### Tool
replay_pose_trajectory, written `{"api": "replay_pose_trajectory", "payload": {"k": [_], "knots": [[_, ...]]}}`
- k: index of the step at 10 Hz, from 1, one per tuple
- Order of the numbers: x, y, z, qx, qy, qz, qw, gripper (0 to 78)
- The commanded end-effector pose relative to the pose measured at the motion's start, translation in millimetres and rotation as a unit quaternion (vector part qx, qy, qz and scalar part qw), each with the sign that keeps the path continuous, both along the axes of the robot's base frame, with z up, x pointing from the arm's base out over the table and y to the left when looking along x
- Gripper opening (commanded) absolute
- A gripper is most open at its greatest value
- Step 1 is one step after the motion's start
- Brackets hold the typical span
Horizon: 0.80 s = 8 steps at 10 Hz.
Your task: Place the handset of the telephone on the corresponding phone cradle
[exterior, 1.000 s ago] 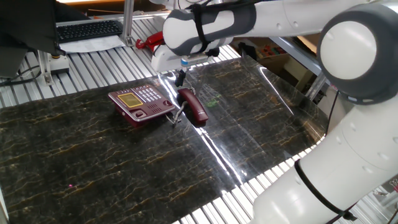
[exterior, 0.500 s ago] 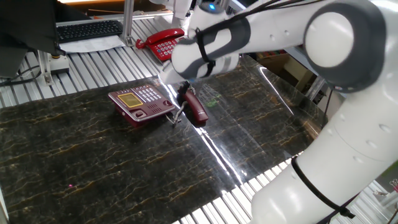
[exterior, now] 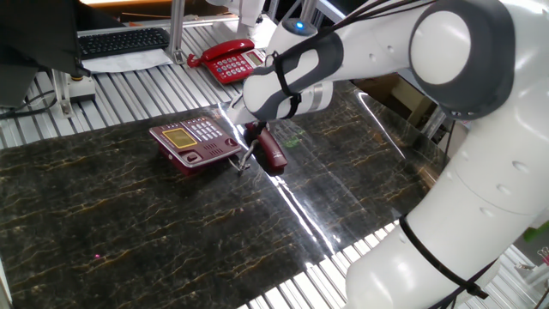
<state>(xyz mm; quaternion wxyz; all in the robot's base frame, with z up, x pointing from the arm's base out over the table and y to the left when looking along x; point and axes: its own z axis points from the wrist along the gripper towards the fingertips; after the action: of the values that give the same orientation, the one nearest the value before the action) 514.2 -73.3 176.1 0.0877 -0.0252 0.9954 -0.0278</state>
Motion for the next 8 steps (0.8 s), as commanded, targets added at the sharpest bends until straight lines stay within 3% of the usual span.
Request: {"api": "replay_pose_trajectory", "payload": {"k": [1, 3, 5, 8], "knots": [[-0.1, -1.2, 0.6, 0.006, 0.023, 0.026, 0.9994, 0.0], [-0.1, -1.2, 0.6, 0.031, 0.016, 0.014, 0.9993, 0.0], [-0.1, -1.2, 0.6, 0.029, 0.018, -0.014, 0.9993, 0.0], [-0.1, -1.2, 0.6, 0.017, 0.016, -0.003, 0.9997, 0.0]]}}
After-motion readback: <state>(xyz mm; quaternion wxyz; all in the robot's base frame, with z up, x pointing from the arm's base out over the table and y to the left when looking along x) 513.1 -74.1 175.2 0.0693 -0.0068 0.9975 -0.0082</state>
